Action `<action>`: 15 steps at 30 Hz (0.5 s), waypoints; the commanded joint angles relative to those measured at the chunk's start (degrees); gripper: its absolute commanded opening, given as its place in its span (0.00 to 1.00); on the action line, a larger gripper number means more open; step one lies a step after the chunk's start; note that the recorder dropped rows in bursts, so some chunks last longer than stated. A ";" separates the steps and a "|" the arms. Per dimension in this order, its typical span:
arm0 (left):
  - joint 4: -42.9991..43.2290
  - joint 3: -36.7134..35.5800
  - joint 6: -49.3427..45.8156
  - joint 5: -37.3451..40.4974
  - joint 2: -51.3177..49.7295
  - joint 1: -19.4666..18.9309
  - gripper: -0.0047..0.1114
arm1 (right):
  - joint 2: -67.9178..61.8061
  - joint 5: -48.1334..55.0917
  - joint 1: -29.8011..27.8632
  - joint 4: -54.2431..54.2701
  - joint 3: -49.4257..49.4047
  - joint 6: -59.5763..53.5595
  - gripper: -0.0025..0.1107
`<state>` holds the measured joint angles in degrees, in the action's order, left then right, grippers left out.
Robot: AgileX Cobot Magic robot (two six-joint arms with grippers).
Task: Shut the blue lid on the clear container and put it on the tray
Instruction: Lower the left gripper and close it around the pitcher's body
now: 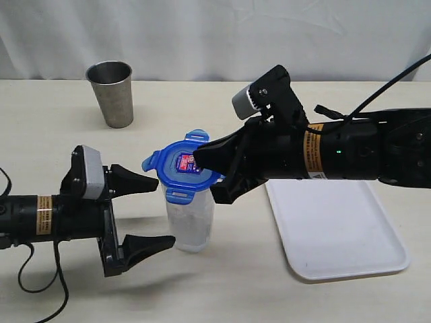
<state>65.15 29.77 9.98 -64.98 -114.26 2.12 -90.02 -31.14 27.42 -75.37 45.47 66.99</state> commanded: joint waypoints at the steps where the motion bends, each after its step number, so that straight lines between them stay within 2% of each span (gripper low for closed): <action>1: -6.34 2.44 -0.13 5.95 -0.11 3.37 0.88 | 0.30 0.17 0.05 -0.71 -0.25 0.33 0.06; 9: -5.94 4.68 2.05 6.43 -0.33 6.37 0.88 | 0.30 0.17 0.05 -0.71 -0.25 0.36 0.06; 15: -5.81 6.35 2.86 5.89 -1.83 7.27 0.88 | 0.30 0.17 0.05 -0.71 -0.25 0.36 0.06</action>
<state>59.76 35.31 11.83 -58.80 -115.49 8.85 -90.02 -31.14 27.42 -75.37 45.47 67.02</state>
